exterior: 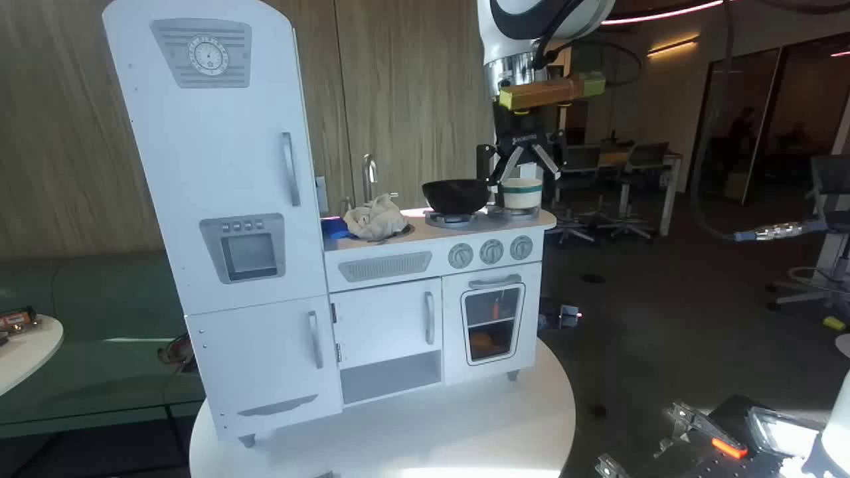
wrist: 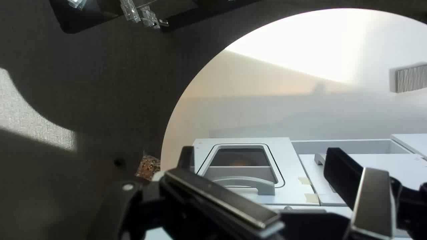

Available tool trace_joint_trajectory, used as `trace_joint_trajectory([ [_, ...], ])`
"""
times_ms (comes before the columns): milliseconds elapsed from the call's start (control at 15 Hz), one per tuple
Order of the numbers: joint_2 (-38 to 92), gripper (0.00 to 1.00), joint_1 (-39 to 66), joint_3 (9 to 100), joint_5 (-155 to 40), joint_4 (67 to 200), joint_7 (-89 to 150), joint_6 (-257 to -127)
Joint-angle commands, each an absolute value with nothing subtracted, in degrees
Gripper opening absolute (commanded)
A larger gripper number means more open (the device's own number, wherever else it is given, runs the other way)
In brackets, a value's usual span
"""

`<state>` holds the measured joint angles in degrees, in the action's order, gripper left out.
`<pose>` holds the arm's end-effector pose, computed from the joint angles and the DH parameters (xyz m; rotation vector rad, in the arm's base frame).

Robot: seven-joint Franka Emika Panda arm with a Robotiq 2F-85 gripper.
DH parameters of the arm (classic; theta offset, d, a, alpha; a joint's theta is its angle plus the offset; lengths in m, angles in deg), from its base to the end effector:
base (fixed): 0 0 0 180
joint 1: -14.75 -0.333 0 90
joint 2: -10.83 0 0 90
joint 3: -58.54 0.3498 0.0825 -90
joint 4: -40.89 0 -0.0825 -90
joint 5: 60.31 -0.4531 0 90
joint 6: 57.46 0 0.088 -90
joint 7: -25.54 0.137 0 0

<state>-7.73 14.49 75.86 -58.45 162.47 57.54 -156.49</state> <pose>0.4823 0.1593 0.5190 2.9654 -0.3938 -0.0359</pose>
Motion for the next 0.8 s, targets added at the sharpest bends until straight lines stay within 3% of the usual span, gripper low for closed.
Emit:
trace_joint_trajectory([
  [0, -7.51, 1.00, 12.78, 74.40, -57.97, 162.07, 57.99, -156.31],
  [733, -5.26, 1.00, 13.68, 71.65, -59.74, 155.43, 59.91, -160.79],
])
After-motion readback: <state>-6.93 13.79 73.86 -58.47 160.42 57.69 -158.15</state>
